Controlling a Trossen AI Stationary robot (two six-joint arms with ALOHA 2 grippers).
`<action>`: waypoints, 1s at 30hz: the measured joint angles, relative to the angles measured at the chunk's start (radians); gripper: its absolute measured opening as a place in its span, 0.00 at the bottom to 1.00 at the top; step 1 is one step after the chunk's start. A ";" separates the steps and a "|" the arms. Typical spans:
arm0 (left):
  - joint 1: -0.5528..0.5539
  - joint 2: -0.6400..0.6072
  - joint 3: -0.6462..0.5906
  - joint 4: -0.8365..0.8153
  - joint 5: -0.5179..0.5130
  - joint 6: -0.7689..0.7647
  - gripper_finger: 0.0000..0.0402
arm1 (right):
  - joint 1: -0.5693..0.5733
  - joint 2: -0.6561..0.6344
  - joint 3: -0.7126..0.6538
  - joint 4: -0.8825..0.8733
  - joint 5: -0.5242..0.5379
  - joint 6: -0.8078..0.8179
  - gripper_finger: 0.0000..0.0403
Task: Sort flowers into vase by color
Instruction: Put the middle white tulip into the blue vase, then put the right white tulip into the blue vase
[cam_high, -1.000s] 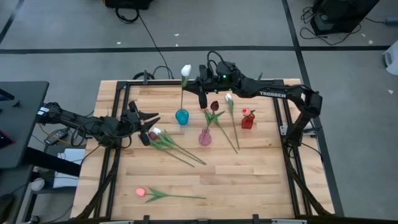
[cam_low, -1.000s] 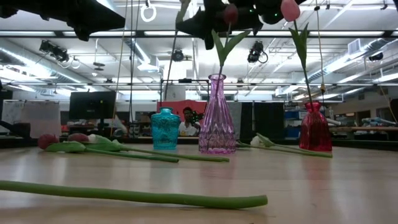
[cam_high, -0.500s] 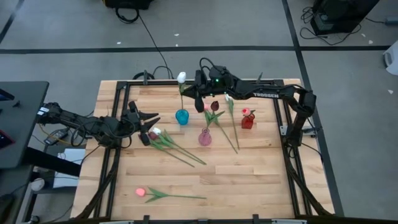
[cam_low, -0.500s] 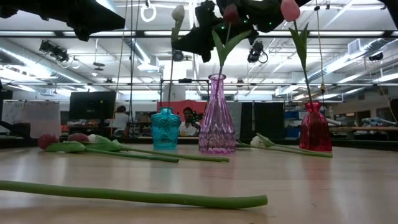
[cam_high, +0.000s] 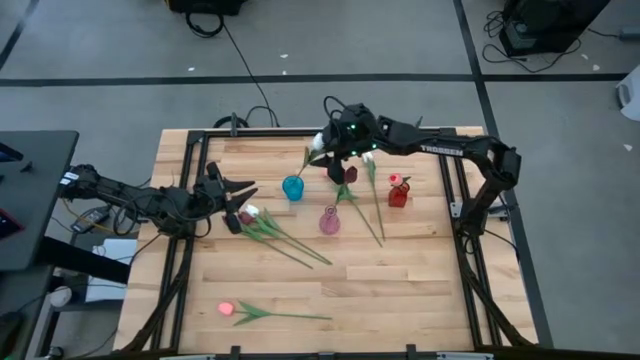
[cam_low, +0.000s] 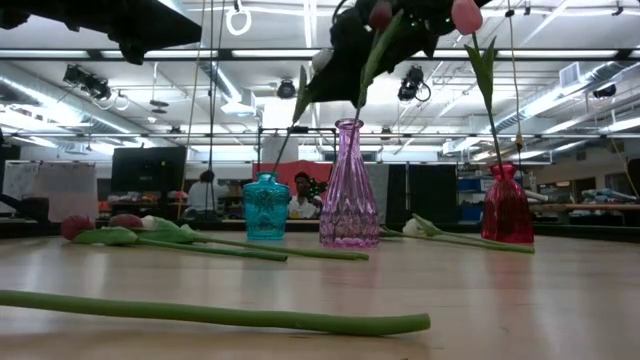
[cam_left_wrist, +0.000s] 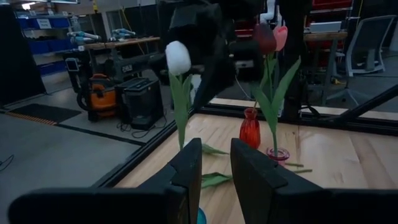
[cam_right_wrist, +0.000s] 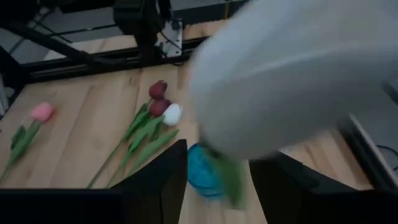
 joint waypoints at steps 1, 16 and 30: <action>0.000 0.000 0.000 0.003 0.000 0.001 0.23 | -0.006 -0.009 0.000 -0.005 0.001 0.001 0.45; 0.000 0.000 0.000 0.005 0.000 0.001 0.23 | -0.077 -0.222 0.000 -0.039 0.091 0.049 0.45; 0.002 0.001 0.000 -0.016 0.001 -0.030 0.23 | -0.119 -0.449 0.002 -0.444 0.429 0.159 0.43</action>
